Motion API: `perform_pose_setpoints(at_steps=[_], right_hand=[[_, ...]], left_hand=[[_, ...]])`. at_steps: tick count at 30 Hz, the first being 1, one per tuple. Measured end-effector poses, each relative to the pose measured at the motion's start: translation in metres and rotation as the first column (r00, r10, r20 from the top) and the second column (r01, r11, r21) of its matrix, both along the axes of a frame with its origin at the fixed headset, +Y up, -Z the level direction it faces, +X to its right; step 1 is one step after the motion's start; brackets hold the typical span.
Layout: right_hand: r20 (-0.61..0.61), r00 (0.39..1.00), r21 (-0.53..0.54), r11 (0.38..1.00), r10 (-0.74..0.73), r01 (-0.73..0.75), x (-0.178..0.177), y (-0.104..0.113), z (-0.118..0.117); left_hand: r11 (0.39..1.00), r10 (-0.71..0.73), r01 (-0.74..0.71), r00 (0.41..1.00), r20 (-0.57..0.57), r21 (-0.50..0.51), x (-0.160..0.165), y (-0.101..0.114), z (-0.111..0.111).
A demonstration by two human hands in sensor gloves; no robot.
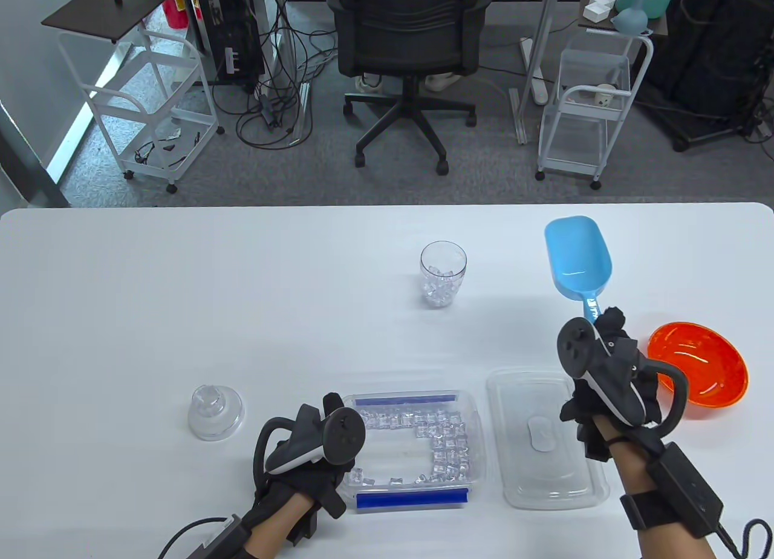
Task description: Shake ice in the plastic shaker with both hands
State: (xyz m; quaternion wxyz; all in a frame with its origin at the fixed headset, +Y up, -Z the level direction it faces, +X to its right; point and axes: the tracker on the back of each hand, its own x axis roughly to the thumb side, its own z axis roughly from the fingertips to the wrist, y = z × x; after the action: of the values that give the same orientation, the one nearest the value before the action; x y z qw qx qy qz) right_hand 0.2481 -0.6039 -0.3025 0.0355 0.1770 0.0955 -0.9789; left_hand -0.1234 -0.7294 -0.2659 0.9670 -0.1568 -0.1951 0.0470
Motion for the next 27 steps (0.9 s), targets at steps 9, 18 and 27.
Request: perform_pose_setpoints(at_steps=[9, 18, 27], right_hand=[[0.213, 0.956, 0.021, 0.979, -0.202, 0.202, 0.067, -0.026, 0.015], [0.345, 0.909, 0.012, 0.97, -0.233, 0.243, 0.098, -0.059, 0.028], [0.459, 0.855, -0.013, 0.96, -0.241, 0.278, 0.112, -0.084, 0.026]], left_hand=[[1.0, 0.001, -0.001, 1.0, 0.002, -0.001, 0.0, 0.0, 0.0], [1.0, 0.004, -0.004, 1.0, 0.004, -0.002, 0.0, 0.0, 0.0], [1.0, 0.006, -0.006, 1.0, 0.003, -0.003, -0.001, 0.0, 0.0]])
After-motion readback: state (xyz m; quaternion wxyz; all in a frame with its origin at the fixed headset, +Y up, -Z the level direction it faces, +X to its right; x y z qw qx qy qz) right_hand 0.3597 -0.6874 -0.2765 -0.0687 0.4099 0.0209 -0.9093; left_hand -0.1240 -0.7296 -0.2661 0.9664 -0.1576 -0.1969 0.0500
